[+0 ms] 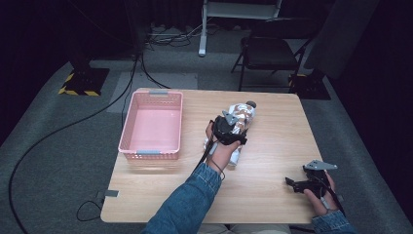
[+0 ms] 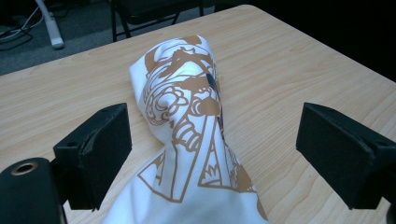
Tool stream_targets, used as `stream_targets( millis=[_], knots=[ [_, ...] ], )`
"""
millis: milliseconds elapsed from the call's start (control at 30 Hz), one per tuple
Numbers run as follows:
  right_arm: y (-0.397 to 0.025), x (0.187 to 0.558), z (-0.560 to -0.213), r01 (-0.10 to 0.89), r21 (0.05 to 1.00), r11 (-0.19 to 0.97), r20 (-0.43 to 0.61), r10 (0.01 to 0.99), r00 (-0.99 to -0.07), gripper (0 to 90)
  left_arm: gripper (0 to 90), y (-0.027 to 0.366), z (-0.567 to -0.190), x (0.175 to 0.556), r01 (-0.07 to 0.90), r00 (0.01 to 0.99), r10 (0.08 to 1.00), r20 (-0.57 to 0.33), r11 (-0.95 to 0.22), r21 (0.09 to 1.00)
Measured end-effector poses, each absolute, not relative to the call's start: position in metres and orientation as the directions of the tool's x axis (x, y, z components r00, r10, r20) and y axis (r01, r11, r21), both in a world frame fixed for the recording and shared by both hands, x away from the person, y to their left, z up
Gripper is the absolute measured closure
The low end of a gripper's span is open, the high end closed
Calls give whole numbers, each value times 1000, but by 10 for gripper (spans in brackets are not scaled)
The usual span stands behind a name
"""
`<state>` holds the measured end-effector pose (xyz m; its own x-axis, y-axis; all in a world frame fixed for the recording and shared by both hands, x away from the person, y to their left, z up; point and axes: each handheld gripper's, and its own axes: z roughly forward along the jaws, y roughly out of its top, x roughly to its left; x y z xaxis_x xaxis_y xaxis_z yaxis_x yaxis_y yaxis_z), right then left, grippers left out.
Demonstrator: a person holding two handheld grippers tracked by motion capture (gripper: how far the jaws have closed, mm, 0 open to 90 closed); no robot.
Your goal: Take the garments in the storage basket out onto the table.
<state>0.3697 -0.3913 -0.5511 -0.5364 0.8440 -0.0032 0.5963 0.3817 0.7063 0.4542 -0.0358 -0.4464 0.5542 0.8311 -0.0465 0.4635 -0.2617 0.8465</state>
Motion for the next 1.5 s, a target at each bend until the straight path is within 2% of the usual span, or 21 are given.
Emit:
stream_targets(
  millis=[900, 1500],
  knots=[
    [-391, 370, -551, 596, 706, 382, -3, 844, -536, 0, 97, -6, -431, 415, 397, 589, 808, 1, -291, 870],
    [-391, 370, -551, 596, 706, 382, -3, 844, -537, 0, 92, 24, -442, 397, 411, 574, 819, 22, -311, 857]
  ],
)
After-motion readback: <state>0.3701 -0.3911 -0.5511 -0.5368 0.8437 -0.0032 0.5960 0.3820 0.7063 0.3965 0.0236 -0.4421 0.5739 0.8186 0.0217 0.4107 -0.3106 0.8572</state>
